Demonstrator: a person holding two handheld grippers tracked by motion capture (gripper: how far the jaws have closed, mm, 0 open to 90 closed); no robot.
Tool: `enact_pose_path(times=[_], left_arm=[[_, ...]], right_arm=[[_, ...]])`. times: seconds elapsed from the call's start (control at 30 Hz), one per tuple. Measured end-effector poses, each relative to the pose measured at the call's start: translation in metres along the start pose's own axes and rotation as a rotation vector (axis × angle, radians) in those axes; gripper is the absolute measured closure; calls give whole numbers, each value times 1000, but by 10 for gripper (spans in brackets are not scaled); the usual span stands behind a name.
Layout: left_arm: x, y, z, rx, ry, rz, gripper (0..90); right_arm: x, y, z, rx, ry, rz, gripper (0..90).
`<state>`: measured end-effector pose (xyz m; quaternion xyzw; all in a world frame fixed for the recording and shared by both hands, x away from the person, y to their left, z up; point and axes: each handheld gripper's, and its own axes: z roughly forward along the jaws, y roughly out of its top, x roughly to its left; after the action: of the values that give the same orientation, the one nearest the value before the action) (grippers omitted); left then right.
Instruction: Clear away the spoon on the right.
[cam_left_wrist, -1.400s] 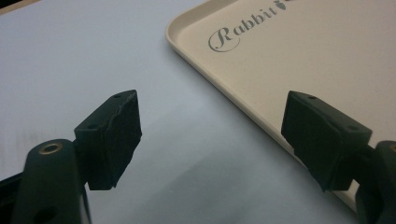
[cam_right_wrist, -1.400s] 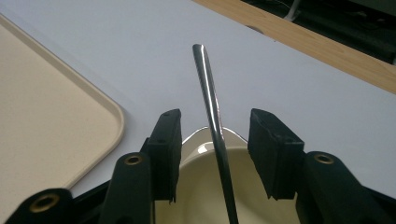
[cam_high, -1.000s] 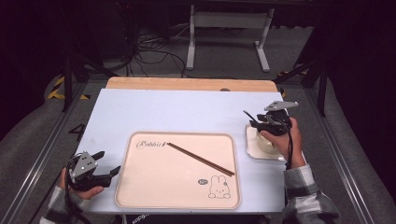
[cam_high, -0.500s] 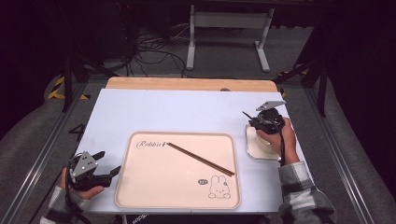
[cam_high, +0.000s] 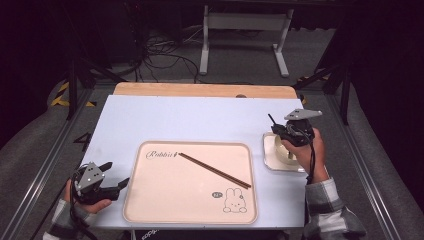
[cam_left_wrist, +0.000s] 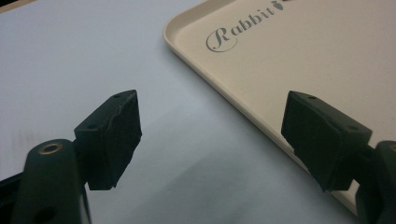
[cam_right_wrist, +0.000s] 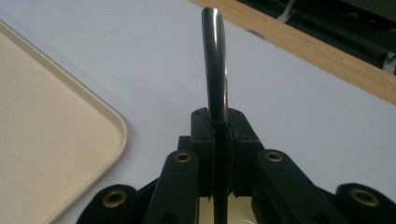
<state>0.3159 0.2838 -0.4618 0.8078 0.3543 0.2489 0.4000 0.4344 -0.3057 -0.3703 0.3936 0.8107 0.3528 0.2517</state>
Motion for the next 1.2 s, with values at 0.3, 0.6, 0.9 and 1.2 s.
enact_pose_path(times=[0.3, 0.6, 0.9, 1.2], left_arm=[[0, 0, -1, -7, -2, -7, 209], [1, 1, -2, -10, 3, -3, 208], [1, 1, -2, -11, 5, -1, 207], [1, 1, -2, -16, 7, -2, 207]], right_arm=[[-8, -11, -18, -67, 7, 36, 834], [-17, -15, -35, -152, 3, 66, 843], [-21, -17, -41, -185, -3, 85, 893], [-17, -11, -56, -252, -3, 69, 894]])
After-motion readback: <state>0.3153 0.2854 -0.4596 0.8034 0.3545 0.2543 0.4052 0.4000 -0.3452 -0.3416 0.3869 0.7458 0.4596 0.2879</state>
